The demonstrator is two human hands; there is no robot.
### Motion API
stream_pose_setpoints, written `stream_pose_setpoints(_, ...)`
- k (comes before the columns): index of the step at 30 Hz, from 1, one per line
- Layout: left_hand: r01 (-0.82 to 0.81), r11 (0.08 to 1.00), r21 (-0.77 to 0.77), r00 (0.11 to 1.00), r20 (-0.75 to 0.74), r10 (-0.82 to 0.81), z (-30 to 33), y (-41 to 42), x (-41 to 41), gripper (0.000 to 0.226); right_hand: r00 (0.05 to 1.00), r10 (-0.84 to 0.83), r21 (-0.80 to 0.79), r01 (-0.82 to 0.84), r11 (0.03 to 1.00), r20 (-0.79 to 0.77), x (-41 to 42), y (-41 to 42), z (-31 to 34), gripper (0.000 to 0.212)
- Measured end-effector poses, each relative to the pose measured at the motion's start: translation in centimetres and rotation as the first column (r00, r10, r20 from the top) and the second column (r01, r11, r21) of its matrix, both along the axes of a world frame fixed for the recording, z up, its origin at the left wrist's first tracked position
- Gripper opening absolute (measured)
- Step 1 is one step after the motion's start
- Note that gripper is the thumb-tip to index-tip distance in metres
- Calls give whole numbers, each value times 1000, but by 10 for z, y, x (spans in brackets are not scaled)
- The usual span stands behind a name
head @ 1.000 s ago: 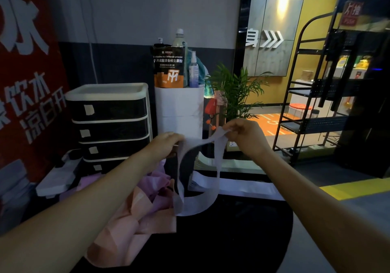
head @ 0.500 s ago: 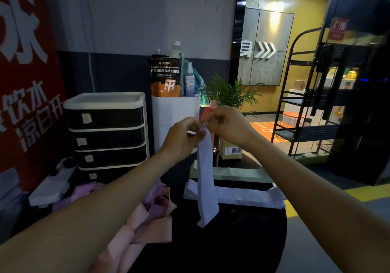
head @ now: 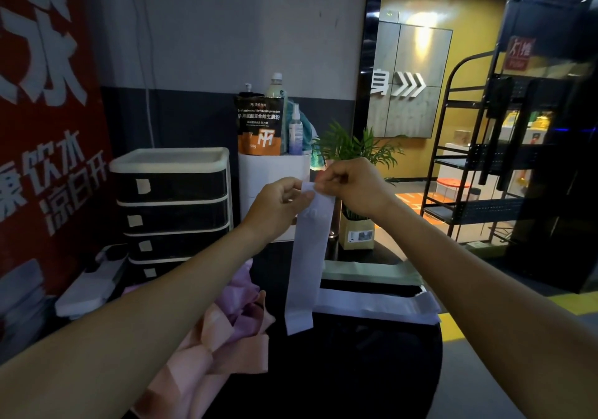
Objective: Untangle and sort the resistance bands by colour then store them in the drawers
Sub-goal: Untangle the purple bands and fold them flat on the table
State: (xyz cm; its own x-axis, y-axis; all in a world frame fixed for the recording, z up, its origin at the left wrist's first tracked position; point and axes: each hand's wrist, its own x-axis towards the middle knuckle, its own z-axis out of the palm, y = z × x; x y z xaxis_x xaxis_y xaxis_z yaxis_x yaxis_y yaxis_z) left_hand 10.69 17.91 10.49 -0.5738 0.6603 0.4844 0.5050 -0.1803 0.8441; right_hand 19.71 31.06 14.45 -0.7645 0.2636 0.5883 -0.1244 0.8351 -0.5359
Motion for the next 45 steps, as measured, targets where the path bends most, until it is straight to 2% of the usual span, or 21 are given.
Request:
stream_pose_setpoints(3, -31, 999, 16, 997, -70, 32, 5, -1, 1, 10, 1000, -6, 19, 6, 1000, 11, 2, -1, 0, 6)
stream_pose_setpoints(6, -57, 998, 19, 992, -112, 58, 9, -1, 1, 15, 999, 35, -97, -35, 995, -7, 9, -2, 0, 3)
stream_pose_setpoints(8, -46, 999, -3, 993, -105, 45, 5, -2, 3, 17, 999, 35, -169, -37, 985, -19, 14, -2, -3, 9)
stream_pose_setpoints(12, 23, 998, -50, 998, -61, -26, -4, 1, 10, 14, 999, 34, -176, -31, 984, 12, 23, -4, -10, 11)
stream_pose_setpoints(16, 22, 1000, 18, 999, -31, -21, 3, 2, 17, 12, 999, 44, -248, -47, 968, -18, 33, -7, -12, 14)
stream_pose_setpoints(20, 53, 994, 99, 992, 112, -64, 19, 4, 23, 15, 974, 149, -398, -70, 915, 171, 37, -2, -35, 28)
stream_pose_setpoints(22, 53, 991, 125, 983, 167, -74, 23, 5, 24, 15, 949, 136, -359, -26, 933, 284, 35, 1, -50, 34)
stream_pose_setpoints(26, 4, 983, 184, 960, 275, -56, 19, 1, 19, 14, 920, 80, -294, 40, 955, 383, 33, 11, -75, 33)
stream_pose_setpoints(32, -197, 956, 218, 891, 446, 82, 4, -9, -4, 16, 842, 45, -111, 18, 994, 538, 47, 31, -92, 35)
stream_pose_setpoints(35, -267, 945, 189, 840, 527, 132, -13, -7, -10, 17, 821, -30, -27, 56, 998, 571, 58, 40, -100, 19)
stream_pose_setpoints(38, -379, 918, 115, 754, 613, 234, -33, -1, -12, 19, 794, -84, 26, 86, 996, 602, 68, 52, -110, 26)
stream_pose_setpoints(41, -443, 895, 56, 688, 661, 299, -51, 4, -16, 25, 766, -119, -12, 162, 987, 631, 81, 71, -126, 36)
stream_pose_setpoints(43, -470, 883, 19, 662, 669, 338, -61, 9, -21, 23, 770, -137, -96, 249, 964, 624, 91, 88, -138, 27)
stream_pose_setpoints(45, -480, 877, 1, 652, 670, 356, -72, 18, -27, 8, 806, -130, -294, 353, 888, 577, 100, 104, -147, 13)
